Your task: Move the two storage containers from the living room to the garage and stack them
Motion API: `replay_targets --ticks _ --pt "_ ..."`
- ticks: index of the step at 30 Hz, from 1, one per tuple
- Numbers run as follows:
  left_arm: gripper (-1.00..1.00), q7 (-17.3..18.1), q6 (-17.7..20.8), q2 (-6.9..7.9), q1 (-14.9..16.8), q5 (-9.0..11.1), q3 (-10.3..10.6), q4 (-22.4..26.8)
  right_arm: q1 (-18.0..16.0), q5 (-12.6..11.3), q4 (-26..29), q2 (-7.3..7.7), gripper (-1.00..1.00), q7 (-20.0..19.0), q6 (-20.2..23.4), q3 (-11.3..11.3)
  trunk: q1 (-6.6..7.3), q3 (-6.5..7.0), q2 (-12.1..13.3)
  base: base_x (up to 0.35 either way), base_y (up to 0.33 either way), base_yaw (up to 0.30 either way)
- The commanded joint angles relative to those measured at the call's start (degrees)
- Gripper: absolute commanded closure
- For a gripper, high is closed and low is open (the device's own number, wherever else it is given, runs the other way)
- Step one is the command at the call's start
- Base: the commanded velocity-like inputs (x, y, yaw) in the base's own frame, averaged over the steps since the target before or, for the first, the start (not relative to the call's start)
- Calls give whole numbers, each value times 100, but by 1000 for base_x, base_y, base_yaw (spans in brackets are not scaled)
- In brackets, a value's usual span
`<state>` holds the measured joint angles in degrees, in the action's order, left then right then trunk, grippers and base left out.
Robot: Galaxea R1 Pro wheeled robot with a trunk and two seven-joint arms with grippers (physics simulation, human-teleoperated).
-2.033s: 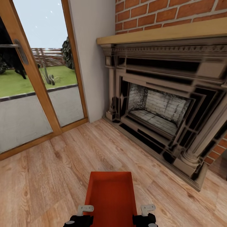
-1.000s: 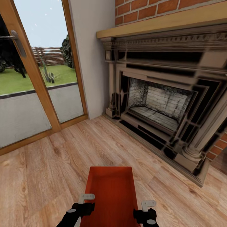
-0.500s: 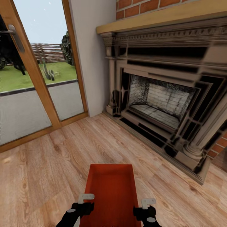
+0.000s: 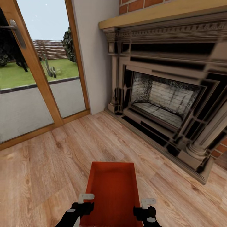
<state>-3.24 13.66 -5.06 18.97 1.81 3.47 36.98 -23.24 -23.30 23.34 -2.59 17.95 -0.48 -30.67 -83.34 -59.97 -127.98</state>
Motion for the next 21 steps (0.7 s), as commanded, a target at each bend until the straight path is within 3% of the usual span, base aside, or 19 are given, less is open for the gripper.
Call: replay_targets --ticks 1,21 --pt "-100 -35 31 4 1 17 22 10 -5 -52 4 4 -100 42 -5 -47 1 -14 -2 0 0 66" --pt "-100 -72 23 37 1 10 24 2 -5 -52 4 -5 -100 42 -5 -48 1 -193 -2 0 0 65"
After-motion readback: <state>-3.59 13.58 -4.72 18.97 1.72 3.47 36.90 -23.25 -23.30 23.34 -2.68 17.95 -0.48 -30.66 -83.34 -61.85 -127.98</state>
